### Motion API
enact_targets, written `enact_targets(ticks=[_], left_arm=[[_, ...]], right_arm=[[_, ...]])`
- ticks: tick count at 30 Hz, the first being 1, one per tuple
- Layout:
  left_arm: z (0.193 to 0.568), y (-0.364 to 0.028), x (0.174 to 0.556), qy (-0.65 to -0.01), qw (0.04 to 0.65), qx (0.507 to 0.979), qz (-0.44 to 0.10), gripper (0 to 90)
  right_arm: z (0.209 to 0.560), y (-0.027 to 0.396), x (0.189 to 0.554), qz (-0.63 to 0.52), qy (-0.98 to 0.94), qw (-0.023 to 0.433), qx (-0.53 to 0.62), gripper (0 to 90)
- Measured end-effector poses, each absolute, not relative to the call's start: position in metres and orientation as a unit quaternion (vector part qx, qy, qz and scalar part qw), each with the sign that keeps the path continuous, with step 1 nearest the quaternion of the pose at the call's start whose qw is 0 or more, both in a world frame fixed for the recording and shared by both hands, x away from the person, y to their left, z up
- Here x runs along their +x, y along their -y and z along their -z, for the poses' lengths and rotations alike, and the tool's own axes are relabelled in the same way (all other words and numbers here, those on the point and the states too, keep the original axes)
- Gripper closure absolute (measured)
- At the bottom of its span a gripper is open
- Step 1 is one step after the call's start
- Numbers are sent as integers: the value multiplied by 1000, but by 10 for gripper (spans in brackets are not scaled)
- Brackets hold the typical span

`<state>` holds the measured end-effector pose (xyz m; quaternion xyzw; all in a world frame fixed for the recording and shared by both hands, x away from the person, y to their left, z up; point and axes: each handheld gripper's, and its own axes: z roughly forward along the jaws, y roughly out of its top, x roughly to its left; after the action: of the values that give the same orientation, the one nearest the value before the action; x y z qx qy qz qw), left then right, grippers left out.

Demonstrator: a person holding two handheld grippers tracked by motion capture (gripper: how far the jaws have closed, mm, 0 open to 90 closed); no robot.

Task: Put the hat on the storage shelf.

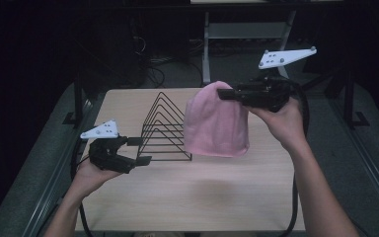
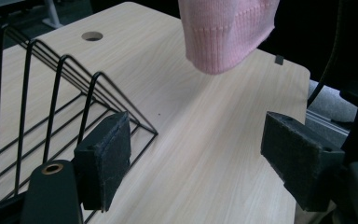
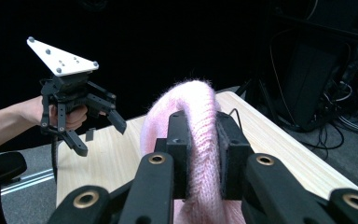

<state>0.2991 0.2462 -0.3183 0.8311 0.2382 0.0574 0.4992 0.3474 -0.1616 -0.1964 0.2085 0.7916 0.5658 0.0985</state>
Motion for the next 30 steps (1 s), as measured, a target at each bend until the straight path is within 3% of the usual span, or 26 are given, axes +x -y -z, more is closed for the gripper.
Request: enact_targets(ticks=[12,30], left_arm=[[307,-224,312,-216,505,835,-45,242],[301,-205,342,-200,508,838,3,320]], right_arm=[[184,141,348,-578,-789,90,185,777],[169,111,359,-587,-789,84,158,777]])
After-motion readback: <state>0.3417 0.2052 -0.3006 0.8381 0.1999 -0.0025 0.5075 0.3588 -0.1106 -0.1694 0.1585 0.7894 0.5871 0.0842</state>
